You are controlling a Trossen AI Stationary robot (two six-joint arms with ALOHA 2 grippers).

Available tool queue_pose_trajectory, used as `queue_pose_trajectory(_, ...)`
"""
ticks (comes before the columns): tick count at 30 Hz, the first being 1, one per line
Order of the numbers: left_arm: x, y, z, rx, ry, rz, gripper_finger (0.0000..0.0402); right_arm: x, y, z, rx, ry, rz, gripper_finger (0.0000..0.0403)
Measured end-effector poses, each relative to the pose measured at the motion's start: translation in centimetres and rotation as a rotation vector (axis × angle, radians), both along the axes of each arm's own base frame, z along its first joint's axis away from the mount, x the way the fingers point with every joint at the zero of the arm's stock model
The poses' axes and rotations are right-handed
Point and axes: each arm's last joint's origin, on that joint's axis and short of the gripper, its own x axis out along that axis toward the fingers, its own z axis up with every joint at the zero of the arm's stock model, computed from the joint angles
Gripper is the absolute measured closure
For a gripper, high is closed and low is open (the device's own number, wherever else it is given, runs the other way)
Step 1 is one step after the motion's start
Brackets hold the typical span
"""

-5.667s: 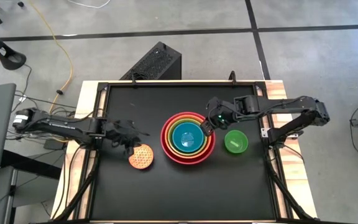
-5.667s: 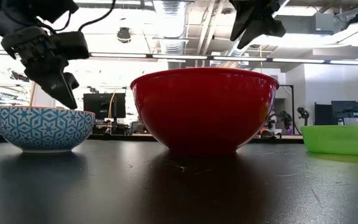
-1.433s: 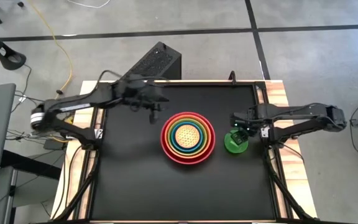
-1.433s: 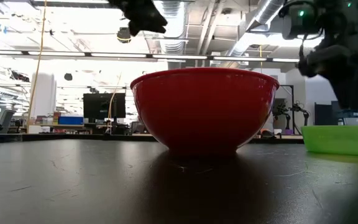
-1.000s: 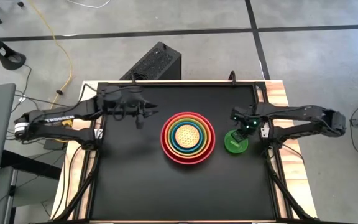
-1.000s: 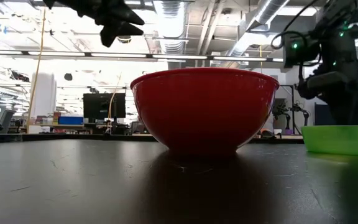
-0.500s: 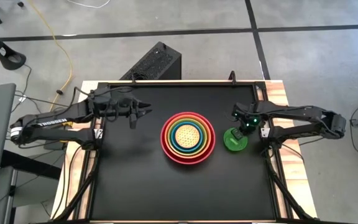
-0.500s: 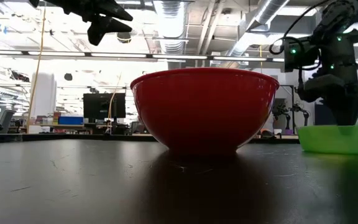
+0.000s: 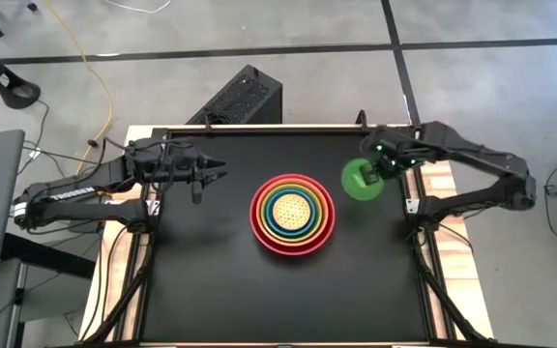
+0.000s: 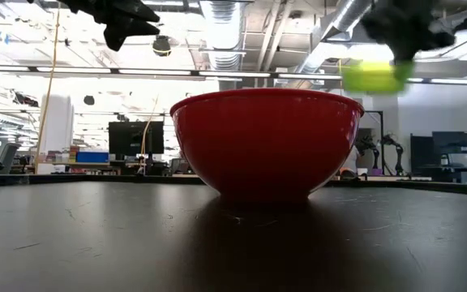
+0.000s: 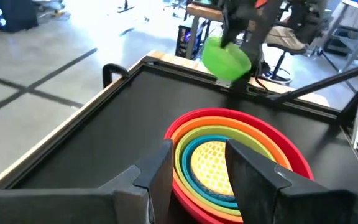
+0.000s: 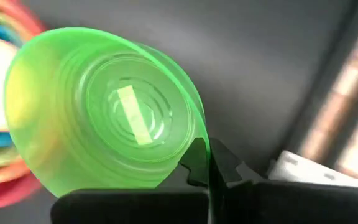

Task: Nest bowls inside each other
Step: Stack the green bowl on top of the orange patterned bowl

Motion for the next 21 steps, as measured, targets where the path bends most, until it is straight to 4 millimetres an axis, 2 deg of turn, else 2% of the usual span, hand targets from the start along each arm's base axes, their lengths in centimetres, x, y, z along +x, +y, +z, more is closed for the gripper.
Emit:
queue_pose_trajectory(3, -0.2, -0.1, 0.1, 0.023, -0.004, -0.034, 0.0267, 2.3, 0.9, 2.6, -0.060, -0.140, 0.021, 0.0401)
queue_pose_trajectory(6, -0.1, -0.2, 0.1, 0.035, -0.002, -0.066, 0.0267, 5.5, 1.9, 3.2, -0.091, -0.180, 0.055, 0.0402)
queue_pose_trajectory(11, -0.1, -0.3, 0.1, 0.033, -0.005, -0.083, 0.0267, 11.8, 3.5, 0.6, -0.083, -0.148, 0.138, 0.0402)
queue_pose_trajectory(14, -0.1, -0.3, 0.2, 0.031, -0.012, -0.100, 0.0267, 15.1, 4.0, -1.2, -0.014, -0.199, 0.202, 0.0402)
queue_pose_trajectory(18, -0.1, -0.4, 0.2, 0.023, -0.013, -0.127, 0.0267, 17.5, 3.7, -3.3, 0.017, -0.192, 0.222, 0.0402)
queue_pose_trajectory(21, -0.1, -0.4, 0.2, 0.008, -0.014, -0.133, 0.0267, 18.0, 3.4, -4.4, 0.035, -0.157, 0.213, 0.0402)
